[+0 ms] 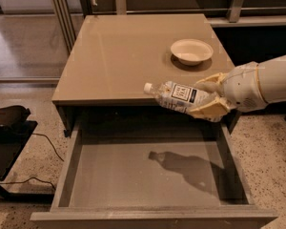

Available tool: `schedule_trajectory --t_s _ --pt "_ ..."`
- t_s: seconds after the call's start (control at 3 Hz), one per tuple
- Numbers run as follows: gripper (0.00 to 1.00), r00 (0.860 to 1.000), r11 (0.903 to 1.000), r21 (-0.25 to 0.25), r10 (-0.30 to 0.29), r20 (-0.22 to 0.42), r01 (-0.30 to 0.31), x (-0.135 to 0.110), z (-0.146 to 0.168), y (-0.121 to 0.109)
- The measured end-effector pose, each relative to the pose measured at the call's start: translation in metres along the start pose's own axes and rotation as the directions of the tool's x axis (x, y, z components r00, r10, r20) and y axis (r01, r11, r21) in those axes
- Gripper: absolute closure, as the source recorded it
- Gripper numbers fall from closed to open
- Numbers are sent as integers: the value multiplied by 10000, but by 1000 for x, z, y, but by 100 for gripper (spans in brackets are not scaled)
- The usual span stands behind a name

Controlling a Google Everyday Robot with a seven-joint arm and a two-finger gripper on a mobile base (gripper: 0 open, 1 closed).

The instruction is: Place blue plastic bottle into top drawer

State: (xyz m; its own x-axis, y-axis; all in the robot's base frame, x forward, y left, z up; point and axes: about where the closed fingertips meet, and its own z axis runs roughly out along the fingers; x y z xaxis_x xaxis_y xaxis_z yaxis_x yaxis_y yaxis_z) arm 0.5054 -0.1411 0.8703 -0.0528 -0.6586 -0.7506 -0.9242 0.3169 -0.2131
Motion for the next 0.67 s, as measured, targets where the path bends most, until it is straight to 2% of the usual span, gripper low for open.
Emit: schedule_trajectory --t_s 0.33,0.67 --pt "100 9971 9962 -552 693 313 -675 30 14 50" --pt "100 9971 9962 -552 692 314 -674 30 15 50"
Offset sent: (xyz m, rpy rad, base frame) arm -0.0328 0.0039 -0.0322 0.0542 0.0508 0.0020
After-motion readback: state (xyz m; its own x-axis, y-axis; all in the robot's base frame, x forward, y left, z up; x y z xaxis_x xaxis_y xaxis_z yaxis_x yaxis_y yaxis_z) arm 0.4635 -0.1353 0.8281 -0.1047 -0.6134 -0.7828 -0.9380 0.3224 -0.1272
